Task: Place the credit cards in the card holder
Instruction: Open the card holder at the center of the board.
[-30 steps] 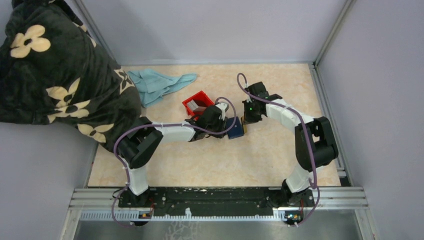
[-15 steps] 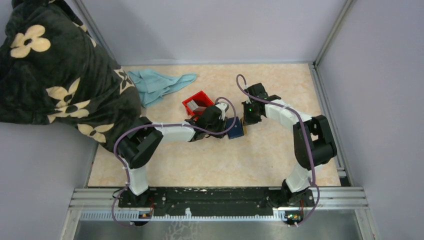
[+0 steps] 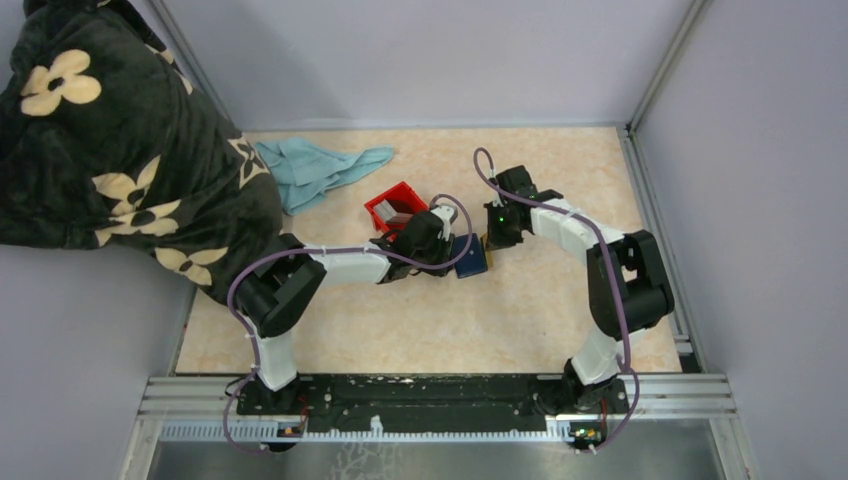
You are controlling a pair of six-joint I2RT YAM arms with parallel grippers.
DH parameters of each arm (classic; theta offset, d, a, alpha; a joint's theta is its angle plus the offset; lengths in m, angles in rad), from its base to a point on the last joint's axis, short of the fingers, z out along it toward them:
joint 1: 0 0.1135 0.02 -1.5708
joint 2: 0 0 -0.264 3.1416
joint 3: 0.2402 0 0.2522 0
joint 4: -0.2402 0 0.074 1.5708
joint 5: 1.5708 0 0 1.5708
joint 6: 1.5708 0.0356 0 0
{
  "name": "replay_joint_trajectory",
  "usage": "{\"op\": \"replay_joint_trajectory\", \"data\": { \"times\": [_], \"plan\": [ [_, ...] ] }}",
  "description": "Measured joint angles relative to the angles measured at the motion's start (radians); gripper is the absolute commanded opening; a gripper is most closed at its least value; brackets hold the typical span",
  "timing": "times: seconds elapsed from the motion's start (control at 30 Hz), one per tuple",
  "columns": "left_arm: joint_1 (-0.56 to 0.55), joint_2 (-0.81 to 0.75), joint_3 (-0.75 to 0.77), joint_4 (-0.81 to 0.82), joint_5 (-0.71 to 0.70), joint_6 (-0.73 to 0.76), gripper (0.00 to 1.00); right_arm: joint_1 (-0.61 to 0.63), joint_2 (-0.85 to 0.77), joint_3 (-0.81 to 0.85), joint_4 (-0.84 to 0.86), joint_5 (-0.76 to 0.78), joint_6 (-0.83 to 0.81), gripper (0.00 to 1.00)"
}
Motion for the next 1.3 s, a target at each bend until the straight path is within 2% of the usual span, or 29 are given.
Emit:
{"op": "replay_joint_trajectory", "data": {
  "times": [1.3],
  "plan": [
    [-0.001,-0.003,-0.006,0.004,-0.002,0.0,0.33,-0.002,0.0,0.0,-0.001,-0.015,0.002,0.0]
  ]
}}
